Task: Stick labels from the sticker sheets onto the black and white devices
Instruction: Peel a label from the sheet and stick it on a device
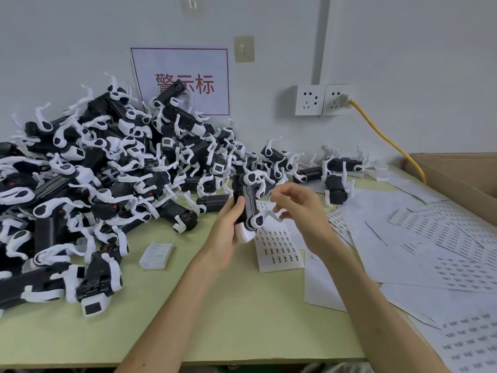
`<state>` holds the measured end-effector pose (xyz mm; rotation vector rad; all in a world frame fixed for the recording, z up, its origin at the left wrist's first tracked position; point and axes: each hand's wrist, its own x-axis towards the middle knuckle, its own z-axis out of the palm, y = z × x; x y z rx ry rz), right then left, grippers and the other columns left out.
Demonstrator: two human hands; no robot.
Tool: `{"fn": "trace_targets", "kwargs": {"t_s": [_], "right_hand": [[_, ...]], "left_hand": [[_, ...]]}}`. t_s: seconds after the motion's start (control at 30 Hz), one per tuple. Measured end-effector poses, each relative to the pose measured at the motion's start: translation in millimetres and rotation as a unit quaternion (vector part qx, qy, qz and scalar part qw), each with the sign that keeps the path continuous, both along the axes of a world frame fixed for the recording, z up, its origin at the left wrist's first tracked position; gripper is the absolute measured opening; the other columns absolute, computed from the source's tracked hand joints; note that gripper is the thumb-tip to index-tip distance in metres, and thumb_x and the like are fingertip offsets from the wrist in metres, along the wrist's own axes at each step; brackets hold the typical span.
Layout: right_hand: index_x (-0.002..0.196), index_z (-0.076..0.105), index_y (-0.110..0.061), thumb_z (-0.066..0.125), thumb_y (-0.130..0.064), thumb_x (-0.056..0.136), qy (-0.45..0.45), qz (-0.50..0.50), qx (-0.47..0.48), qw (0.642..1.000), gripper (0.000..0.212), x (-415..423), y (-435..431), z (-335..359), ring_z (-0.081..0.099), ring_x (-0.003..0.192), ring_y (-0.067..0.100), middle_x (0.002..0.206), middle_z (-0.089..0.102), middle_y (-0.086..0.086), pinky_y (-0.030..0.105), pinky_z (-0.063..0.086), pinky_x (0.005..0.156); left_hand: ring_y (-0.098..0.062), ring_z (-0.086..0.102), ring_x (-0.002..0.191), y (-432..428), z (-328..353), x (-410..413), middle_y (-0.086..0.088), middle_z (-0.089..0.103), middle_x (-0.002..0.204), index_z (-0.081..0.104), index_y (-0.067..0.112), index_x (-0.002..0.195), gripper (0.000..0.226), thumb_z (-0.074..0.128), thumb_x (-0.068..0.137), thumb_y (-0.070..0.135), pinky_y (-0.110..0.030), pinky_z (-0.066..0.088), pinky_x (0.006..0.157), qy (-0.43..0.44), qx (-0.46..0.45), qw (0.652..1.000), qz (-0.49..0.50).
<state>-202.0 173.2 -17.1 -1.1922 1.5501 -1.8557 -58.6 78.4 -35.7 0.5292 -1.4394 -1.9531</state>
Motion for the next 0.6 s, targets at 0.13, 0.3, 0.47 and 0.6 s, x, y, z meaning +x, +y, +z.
{"fn": "trace_targets", "kwargs": {"t_s": [0.13, 0.3, 0.47, 0.6], "right_hand": [[0.087, 0.07, -0.015, 0.068, -0.011, 0.096, 0.036, -0.002, 0.013, 0.999, 0.01, 3.1, -1.0, -0.8, 0.062, 0.072, 0.01, 0.082, 0.069, -0.012, 0.02, 0.051, 0.068], [0.085, 0.071, -0.019, 0.068, -0.015, 0.096, 0.046, -0.011, 0.016, 0.999, 0.012, 4.1, -0.2, -0.9, 0.064, 0.075, 0.011, 0.081, 0.069, -0.006, 0.018, 0.05, 0.067], [0.085, 0.071, -0.019, 0.068, -0.016, 0.097, 0.052, -0.009, 0.022, 0.998, 0.013, 5.8, 0.0, -0.2, 0.066, 0.076, 0.012, 0.083, 0.069, -0.006, 0.018, 0.05, 0.069], [0.086, 0.071, -0.017, 0.067, -0.014, 0.097, 0.054, -0.01, 0.024, 0.998, 0.012, 6.5, 0.3, 0.6, 0.067, 0.075, 0.01, 0.09, 0.07, -0.003, 0.019, 0.05, 0.069]], "left_hand": [[-0.012, 0.07, 0.11, 3.5, 1.7, 0.1, 0.002, 0.074, 0.122, 0.064, 0.025, 0.129, 0.026, 0.051, 0.106, 0.027, -0.021, 0.055, 0.082, -0.003, -0.037, 0.999, 0.015], [-0.019, 0.069, 0.114, 5.6, -0.7, -1.3, -0.005, 0.073, 0.122, 0.061, 0.018, 0.126, 0.022, 0.056, 0.105, 0.021, -0.028, 0.051, 0.09, -0.021, -0.082, 0.996, 0.033], [-0.019, 0.068, 0.115, 5.8, -2.0, -1.7, -0.007, 0.072, 0.124, 0.058, 0.018, 0.129, 0.026, 0.059, 0.103, 0.017, -0.028, 0.049, 0.093, -0.029, -0.107, 0.993, 0.041], [-0.02, 0.069, 0.112, 5.6, -2.7, -3.1, -0.009, 0.072, 0.121, 0.057, 0.016, 0.129, 0.027, 0.06, 0.102, 0.014, -0.029, 0.051, 0.093, -0.035, -0.12, 0.991, 0.042]]}}
